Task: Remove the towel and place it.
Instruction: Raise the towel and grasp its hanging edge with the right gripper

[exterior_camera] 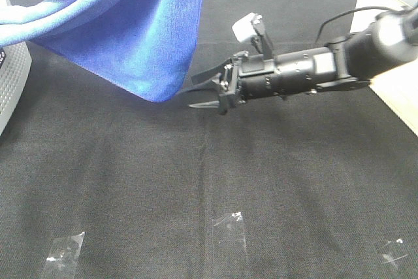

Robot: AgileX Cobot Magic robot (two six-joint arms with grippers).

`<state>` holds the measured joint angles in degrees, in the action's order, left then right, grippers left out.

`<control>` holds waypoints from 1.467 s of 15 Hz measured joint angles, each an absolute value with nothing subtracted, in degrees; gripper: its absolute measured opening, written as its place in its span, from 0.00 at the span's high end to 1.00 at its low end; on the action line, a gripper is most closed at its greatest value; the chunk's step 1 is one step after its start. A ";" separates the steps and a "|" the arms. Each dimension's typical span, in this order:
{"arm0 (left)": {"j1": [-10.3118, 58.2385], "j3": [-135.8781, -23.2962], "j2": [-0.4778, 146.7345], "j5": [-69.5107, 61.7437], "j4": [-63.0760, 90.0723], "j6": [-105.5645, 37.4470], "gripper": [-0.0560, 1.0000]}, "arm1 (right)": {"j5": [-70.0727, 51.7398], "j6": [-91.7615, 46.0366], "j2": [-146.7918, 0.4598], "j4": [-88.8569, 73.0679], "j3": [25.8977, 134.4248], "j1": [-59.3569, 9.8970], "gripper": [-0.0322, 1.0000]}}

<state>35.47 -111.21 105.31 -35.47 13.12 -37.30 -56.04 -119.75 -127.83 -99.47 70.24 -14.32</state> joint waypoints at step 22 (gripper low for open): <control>35.47 -111.21 105.37 -35.47 12.03 -37.30 0.95 | -52.14 -113.10 -132.87 -99.47 77.86 -20.97 0.67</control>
